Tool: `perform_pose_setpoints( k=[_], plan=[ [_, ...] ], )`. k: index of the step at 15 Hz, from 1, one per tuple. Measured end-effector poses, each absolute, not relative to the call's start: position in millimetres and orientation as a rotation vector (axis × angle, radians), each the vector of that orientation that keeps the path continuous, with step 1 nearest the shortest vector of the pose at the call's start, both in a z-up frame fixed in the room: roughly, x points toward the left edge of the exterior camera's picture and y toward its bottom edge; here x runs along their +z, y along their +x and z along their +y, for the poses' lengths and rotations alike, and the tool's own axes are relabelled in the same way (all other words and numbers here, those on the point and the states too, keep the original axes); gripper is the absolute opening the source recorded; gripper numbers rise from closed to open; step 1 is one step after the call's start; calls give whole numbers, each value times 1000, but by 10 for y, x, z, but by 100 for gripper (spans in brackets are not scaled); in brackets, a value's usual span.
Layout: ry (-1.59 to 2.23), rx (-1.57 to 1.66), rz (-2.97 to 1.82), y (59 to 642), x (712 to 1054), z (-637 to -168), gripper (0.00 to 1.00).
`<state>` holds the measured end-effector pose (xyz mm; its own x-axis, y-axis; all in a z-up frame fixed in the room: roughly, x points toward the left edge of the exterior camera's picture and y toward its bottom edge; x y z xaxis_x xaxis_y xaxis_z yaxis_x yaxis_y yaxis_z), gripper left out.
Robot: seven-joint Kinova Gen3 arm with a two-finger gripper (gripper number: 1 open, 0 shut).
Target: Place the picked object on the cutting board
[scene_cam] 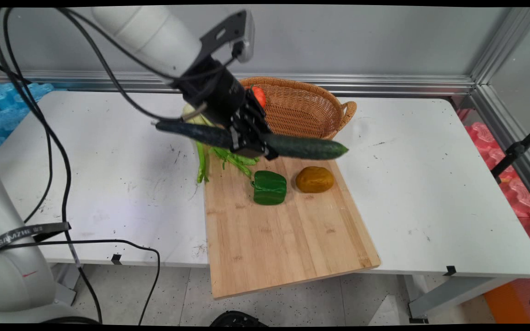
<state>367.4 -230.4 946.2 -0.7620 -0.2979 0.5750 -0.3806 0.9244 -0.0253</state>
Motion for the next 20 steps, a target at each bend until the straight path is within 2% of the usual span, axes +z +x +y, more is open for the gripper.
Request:
perform_pose_setpoints(
  k=[9, 20],
  plan=[
    [542, 116, -2474, 3241, 8911, -2026, 0],
    [532, 70, -2479, 2975, 8165, -1986, 0]
  ],
)
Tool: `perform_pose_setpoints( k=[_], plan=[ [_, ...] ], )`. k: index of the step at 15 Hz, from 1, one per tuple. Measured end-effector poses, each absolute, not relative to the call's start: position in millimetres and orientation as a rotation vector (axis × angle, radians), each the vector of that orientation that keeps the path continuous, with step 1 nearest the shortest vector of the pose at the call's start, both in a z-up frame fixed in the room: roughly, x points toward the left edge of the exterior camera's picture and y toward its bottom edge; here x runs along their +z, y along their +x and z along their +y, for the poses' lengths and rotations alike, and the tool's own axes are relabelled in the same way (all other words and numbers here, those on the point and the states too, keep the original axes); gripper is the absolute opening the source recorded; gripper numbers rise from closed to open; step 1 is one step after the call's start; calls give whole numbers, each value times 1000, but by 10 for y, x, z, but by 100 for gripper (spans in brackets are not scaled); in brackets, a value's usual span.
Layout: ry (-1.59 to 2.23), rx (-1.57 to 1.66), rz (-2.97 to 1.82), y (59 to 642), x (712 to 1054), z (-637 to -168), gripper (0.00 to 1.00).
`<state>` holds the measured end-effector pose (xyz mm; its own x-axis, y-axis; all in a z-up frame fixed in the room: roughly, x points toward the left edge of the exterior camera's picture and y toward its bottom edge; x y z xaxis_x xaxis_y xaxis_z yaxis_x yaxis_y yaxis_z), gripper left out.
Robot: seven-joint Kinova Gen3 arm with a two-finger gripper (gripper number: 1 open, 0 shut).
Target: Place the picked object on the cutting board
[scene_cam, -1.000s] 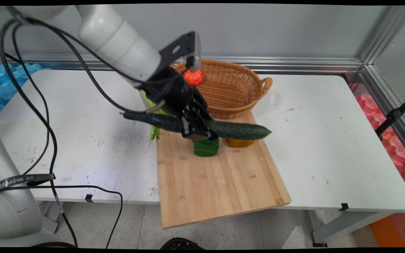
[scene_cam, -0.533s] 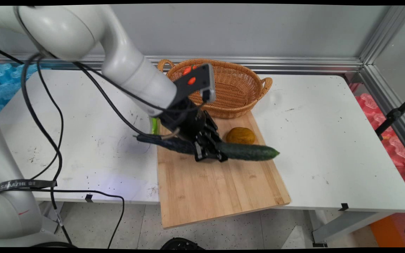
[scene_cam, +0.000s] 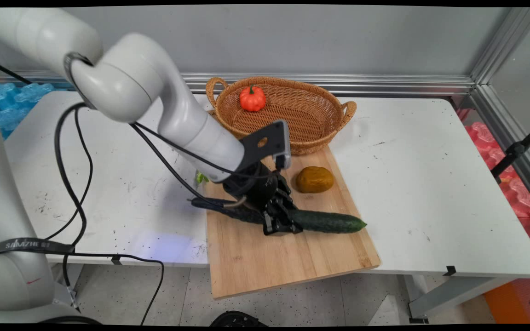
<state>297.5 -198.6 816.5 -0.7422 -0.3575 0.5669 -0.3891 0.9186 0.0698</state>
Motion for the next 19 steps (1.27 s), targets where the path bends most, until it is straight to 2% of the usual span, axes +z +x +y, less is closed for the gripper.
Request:
perform_pose_setpoints(
  k=[6, 13, 14, 19],
  plan=[
    [532, 66, -2493, 2910, 7811, -2032, 0],
    [524, 72, -2505, 2916, 7611, -2050, 0],
    [518, 73, -2506, 2919, 7587, -2046, 100],
    [482, 75, -2503, 2951, 7547, -2017, 100]
  ],
)
